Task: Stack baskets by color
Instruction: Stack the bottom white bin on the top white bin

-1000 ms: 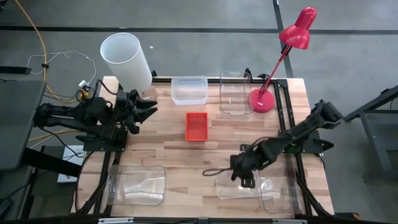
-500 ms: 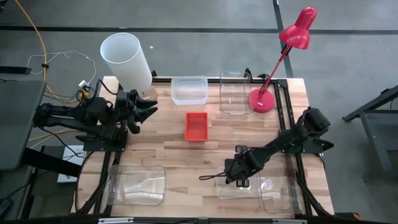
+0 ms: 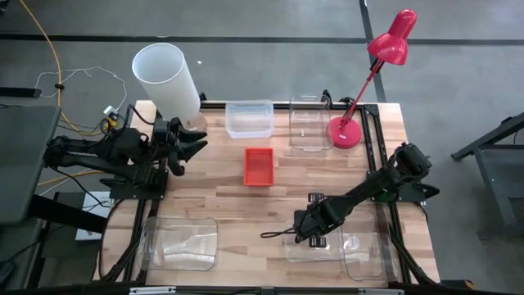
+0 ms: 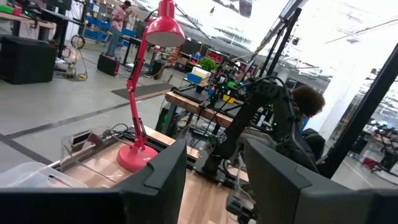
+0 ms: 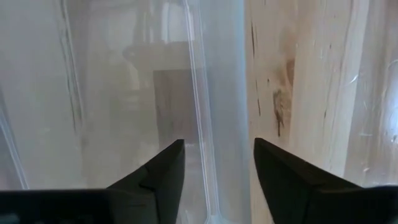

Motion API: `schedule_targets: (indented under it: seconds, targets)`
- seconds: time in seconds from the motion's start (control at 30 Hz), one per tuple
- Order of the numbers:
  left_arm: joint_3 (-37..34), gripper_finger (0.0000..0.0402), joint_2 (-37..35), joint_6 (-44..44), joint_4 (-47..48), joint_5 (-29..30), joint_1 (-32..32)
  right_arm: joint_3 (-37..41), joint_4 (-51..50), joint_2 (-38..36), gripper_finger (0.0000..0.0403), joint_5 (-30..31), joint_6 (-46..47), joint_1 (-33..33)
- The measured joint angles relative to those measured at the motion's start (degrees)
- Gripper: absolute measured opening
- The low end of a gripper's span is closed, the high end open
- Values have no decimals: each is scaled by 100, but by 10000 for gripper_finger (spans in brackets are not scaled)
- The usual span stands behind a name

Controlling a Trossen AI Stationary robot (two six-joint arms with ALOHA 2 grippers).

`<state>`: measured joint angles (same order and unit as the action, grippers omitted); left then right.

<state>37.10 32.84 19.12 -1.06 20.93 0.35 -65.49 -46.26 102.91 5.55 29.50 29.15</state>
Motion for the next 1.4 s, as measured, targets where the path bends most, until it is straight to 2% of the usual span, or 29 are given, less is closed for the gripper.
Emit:
schedule_targets:
  seconds: [0.13, 0.3, 0.47, 0.77, 0.87, 0.97, 1.23, 1.4]
  targets:
    - [0, 149, 0, -27, 0, 92, 1, 0, -3, 0, 113, -6, -2, 0]
    - [0, 149, 0, -71, 2, 96, 1, 4, 69, -52, 13, -282, -172, -67]
    - [0, 149, 0, -83, 2, 176, 1, 4, 158, -493, 7, -435, -437, -432]
    - [2, 149, -35, -174, -137, 27, 0, -85, 453, -2143, 1, 250, -704, -1751]
    - [7, 149, -75, -183, -438, -211, -1, -668, 256, -2394, 0, 675, -1156, -2205]
    - [9, 149, -109, -343, -787, -273, -1, -1590, -216, -2229, 0, 1242, -1969, -2664]
    - [9, 149, -179, -582, -999, -267, -1, -4140, -617, -780, 0, 2137, -4137, -3916]
    - [9, 149, -179, -582, -999, -252, 1, -5347, -607, 269, 0, 2168, -5415, -4436]
